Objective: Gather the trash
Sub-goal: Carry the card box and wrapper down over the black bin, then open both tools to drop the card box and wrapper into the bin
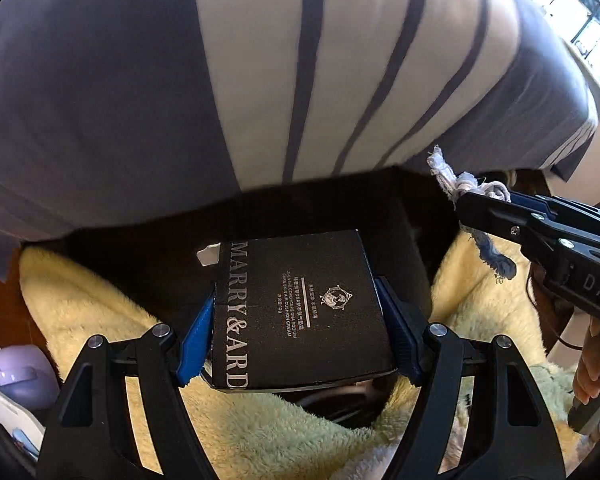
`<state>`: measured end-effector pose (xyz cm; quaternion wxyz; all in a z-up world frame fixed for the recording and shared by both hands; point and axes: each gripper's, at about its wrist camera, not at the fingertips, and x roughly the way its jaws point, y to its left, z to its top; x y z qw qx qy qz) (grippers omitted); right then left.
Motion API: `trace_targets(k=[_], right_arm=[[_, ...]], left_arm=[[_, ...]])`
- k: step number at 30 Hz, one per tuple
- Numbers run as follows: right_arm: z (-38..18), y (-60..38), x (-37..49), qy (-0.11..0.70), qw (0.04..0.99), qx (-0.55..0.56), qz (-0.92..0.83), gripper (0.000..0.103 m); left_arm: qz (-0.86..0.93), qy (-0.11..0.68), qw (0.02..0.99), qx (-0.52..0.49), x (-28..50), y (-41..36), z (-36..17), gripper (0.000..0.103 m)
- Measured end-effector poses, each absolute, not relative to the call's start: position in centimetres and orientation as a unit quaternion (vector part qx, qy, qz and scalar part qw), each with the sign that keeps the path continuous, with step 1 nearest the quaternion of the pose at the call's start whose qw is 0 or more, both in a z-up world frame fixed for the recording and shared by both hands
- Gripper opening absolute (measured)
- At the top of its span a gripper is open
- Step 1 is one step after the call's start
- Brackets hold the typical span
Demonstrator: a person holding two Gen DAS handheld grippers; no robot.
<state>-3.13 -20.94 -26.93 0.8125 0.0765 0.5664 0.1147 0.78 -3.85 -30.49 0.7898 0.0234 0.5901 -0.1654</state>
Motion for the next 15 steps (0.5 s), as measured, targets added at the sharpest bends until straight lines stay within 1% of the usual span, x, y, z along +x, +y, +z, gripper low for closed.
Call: trace_targets(k=[6, 15], right_arm=[[-29.3, -20.8, -2.3, 0.593, 0.795, 0.075, 0.103, 0.026], [-30.3, -20.9, -0.6, 0.604, 0.787, 0.079, 0.098, 0.031]], left_arm=[[-0.17, 0.618, 0.767, 0.019, 2.3, -4.4, -32.9, 0.07], [-0.178, 0.63, 0.756, 0.025, 2.5, -5.1, -34.2, 0.071]])
